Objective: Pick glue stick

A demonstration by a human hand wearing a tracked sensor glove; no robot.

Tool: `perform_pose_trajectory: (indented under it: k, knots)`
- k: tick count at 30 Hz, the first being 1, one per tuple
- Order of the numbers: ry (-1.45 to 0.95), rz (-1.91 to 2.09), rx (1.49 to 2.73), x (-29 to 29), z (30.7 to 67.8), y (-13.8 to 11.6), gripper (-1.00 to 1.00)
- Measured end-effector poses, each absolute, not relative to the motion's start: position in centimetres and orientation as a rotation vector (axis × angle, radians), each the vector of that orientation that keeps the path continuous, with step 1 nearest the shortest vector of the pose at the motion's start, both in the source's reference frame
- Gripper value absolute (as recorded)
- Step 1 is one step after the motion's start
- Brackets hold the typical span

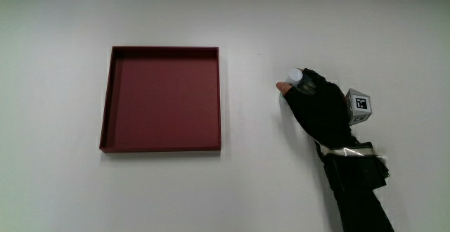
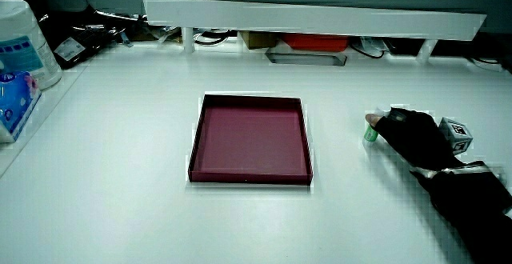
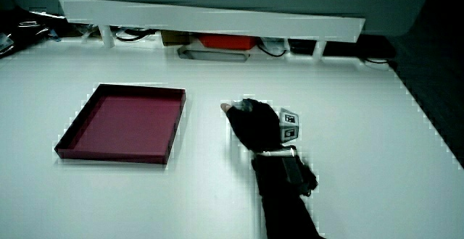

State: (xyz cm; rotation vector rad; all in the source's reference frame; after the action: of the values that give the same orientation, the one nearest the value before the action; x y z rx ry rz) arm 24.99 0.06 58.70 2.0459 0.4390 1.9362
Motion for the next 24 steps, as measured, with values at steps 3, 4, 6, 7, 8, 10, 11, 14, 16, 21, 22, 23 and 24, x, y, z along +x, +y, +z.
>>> perform_pose_trajectory:
  k: [3, 4, 6, 7, 8, 10, 11, 14, 16, 21, 22, 23, 24]
  knots:
    - [0.434, 1.935, 2.079, 25.1, 58.9, 0.1, 0.77]
    - [0.444, 1.939, 2.075, 25.0, 58.5, 0.2, 0.8]
    - [0.436, 1.94, 2.086, 25.2, 58.8, 0.2, 0.86]
    - [0.438, 1.935, 2.099, 25.2, 58.7, 0.3, 0.89]
    - [0.446, 1.92, 2.105, 25.2, 58.8, 0.3, 0.91]
    - [0.425, 1.942, 2.113, 25.2, 58.5, 0.3, 0.97]
    - [0.422, 1.946, 2.12, 25.2, 58.6, 0.3, 1.0]
    - [0.393, 1.914, 2.153, 25.0, 58.0, 0.0, 1.0]
    - [0.347, 1.909, 2.176, 24.6, 57.1, -0.3, 1.0]
    - [0.241, 1.913, 2.182, 23.1, 55.0, -1.2, 1.0]
    - [0.228, 1.885, 2.197, 22.9, 54.7, -1.4, 1.0]
    - [0.201, 1.894, 2.195, 22.3, 54.0, -1.5, 1.0]
    - [0.166, 1.907, 2.179, 21.8, 53.4, -1.7, 1.0]
